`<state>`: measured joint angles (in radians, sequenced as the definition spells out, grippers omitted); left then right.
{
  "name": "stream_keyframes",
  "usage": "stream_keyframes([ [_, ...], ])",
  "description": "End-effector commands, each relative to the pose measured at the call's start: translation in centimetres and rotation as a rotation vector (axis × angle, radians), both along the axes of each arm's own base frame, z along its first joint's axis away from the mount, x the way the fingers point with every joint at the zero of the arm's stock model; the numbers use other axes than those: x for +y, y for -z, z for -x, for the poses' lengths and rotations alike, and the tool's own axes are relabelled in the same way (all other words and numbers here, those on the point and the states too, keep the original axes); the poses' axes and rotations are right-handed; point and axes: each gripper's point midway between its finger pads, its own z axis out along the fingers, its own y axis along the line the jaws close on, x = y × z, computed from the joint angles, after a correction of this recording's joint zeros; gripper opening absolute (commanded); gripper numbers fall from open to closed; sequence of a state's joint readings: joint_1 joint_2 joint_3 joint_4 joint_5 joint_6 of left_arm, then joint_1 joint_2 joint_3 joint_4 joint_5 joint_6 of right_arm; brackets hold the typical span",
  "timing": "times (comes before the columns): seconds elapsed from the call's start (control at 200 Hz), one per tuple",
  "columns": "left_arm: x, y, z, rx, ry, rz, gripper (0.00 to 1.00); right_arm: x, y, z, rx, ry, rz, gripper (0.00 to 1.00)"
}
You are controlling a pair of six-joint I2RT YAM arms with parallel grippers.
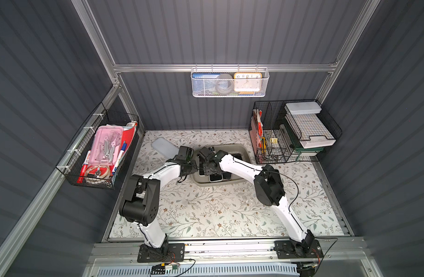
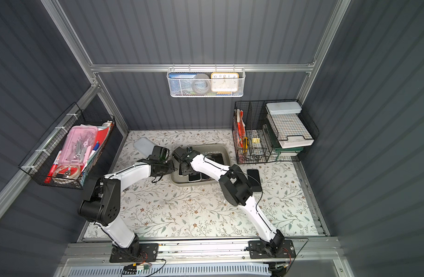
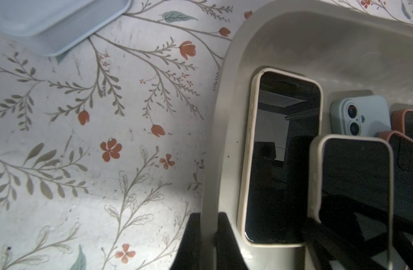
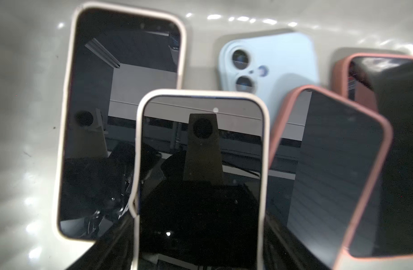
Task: Take the phone out of the storage box
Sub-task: Pick up the phone from the storage box, then place the phone at the center of the board.
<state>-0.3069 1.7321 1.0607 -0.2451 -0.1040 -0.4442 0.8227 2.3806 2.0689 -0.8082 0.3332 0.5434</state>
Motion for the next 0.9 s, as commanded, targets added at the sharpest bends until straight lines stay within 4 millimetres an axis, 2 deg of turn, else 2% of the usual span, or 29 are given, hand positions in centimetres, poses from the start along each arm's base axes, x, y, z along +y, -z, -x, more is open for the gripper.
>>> stream_keyframes([
  [0.0,1.6,0.4,-0.3,-0.002,-0.048,-0.029,0.00,-1.1,-7.3,-1.8,-0.125,0.022,-0.088,0.56],
  [0.205,1.6,0.6,-0.2,0.002,-0.050,-0.033,0.00,-4.5,-12.7,-1.1,-0.193,0.035,-0.142,0.56],
  [0.36,1.7,0.7,-0.2,0.005,-0.051,-0.035,0.00,-9.0,-14.6,1.4,-0.183,0.023,-0.125,0.56],
  [0.5,1.7,0.5,-0.3,0.001,-0.051,-0.036,0.00,-14.5,-13.8,4.6,-0.125,0.000,-0.085,0.58],
  [0.675,1.7,0.7,-0.2,0.007,-0.051,-0.040,0.00,-20.5,-11.3,8.1,-0.054,0.026,-0.120,0.58],
  [0.776,1.8,0.7,-0.3,0.004,-0.054,-0.040,0.00,-22.7,-9.7,9.2,-0.041,0.040,-0.102,0.58],
  [0.896,1.8,0.7,-0.3,0.004,-0.056,-0.042,0.00,-23.9,-7.4,10.1,0.011,0.054,-0.073,0.58],
])
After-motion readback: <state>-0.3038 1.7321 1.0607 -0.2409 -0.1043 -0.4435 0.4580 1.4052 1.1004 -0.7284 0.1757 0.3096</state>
